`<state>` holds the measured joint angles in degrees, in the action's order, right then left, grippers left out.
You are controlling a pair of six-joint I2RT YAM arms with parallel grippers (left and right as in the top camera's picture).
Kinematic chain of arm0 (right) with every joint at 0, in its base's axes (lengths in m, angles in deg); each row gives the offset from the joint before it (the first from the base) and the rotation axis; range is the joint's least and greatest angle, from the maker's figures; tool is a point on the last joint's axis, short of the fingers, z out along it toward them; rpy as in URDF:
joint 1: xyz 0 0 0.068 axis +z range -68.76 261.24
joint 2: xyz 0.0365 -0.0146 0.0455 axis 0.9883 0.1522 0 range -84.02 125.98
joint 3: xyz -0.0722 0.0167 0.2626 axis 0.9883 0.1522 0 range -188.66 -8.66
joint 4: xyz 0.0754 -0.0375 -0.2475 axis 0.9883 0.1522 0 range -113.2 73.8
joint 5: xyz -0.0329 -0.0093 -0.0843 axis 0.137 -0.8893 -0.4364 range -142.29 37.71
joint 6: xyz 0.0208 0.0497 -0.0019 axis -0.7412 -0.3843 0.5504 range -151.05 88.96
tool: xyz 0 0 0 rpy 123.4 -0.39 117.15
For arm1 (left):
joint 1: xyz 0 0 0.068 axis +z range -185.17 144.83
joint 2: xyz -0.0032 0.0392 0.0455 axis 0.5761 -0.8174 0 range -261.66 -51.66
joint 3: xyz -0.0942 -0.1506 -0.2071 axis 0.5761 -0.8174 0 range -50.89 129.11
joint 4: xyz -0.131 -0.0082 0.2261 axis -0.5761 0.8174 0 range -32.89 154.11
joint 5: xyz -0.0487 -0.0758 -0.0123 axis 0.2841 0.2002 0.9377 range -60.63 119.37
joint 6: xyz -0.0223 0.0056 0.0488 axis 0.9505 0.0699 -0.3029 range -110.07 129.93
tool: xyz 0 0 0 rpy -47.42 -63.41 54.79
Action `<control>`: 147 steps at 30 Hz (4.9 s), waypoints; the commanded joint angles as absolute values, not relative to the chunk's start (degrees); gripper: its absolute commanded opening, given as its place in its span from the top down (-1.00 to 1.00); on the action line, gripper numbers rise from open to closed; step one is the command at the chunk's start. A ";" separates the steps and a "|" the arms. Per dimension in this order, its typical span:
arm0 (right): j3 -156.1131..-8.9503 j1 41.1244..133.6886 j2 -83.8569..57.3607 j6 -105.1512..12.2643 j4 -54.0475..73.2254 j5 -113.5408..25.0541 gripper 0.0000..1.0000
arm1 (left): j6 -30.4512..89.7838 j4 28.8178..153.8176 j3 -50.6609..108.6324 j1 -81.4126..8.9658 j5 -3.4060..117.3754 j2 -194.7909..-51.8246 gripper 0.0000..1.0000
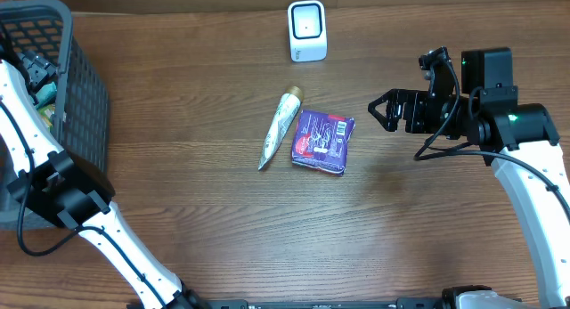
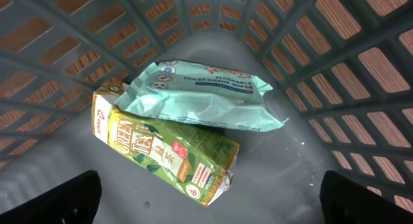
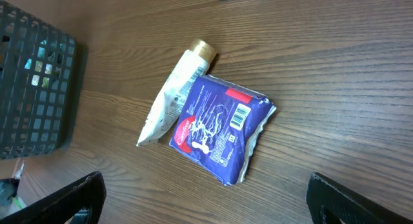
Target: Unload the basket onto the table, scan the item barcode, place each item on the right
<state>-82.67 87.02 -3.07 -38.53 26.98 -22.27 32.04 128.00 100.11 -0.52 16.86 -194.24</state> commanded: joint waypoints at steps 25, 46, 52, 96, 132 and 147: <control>-83.61 87.50 -3.20 -38.49 26.63 -22.66 -1.00 | 45.83 139.81 96.65 0.38 18.52 -194.81 -0.99; -83.61 87.53 -3.20 -38.47 27.11 -22.66 -1.00 | 42.07 153.38 97.14 -0.37 23.43 -169.28 -0.95; -83.61 87.53 -3.20 -38.03 27.76 -22.68 -1.00 | 40.39 153.93 91.72 -0.26 23.06 -162.46 -0.80; -83.61 87.50 -3.20 -32.46 34.63 -23.34 -1.00 | 31.69 103.07 56.13 9.73 25.73 -152.63 -0.93; -83.61 87.53 -3.20 -32.48 38.23 -24.41 -1.00 | -8.11 88.42 56.11 4.99 33.44 -183.53 -0.90; -83.61 87.53 -3.20 -32.48 39.06 -24.39 -1.00 | -8.33 92.90 54.01 5.08 27.37 -183.67 -0.75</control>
<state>-82.67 87.02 -3.05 -32.87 39.08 -24.21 -7.26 92.71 55.32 5.27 31.22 -181.92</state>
